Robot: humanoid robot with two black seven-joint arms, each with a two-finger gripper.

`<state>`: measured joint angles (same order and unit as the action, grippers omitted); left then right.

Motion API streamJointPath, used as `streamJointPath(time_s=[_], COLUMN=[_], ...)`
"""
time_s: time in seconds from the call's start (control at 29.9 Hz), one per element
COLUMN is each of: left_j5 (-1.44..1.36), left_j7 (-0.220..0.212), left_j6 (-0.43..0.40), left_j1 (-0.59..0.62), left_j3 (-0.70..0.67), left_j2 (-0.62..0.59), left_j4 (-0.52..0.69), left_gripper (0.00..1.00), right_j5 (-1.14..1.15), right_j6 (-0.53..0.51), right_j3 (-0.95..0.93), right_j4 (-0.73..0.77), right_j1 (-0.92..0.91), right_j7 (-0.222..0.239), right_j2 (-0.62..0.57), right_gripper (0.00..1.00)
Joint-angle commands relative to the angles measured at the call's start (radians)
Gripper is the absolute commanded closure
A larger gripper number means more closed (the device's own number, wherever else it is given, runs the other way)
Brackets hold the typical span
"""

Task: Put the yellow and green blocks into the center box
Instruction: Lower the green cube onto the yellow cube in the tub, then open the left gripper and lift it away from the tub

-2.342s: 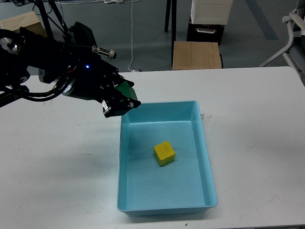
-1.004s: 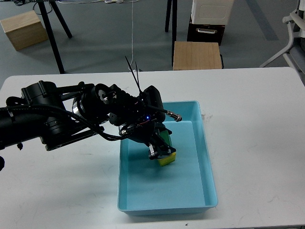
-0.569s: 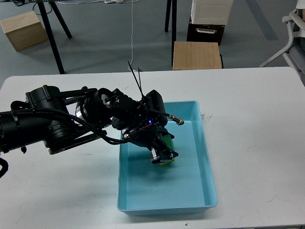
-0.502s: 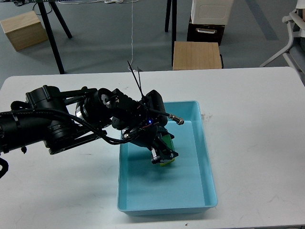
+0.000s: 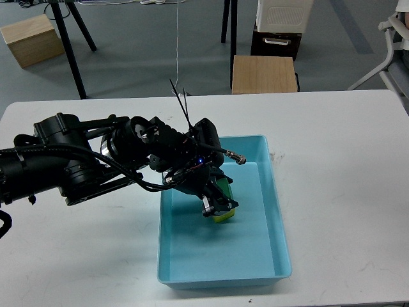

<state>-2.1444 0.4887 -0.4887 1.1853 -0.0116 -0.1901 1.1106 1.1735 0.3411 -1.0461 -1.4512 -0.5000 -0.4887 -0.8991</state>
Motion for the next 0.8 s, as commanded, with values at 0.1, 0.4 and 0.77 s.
streamJointPath(time_s=[0.1,0.4,0.77], left_j5=[-0.009,-0.002,0.243], left_j7=[0.000,0.000,0.000], left_j6=[0.000,0.000,0.000], left_j1=[0.002,-0.004,0.010], left_j3=[-0.008,-0.033,-0.162], left_j2=[0.003,0.006,-0.067], left_j4=[0.000,0.000,0.099], left_gripper=[0.37,0.14,0.01], right_j5=[0.000,0.000,0.000], right_j6=[0.001,0.001,-0.001], right_j3=[0.001,0.005,0.002], right_j4=[0.000,0.000,-0.002], right_j1=[0.000,0.000,0.000], right_j7=[0.000,0.000,0.000], right_j2=[0.000,0.000,0.017], right_gripper=[0.01,0.01,0.01])
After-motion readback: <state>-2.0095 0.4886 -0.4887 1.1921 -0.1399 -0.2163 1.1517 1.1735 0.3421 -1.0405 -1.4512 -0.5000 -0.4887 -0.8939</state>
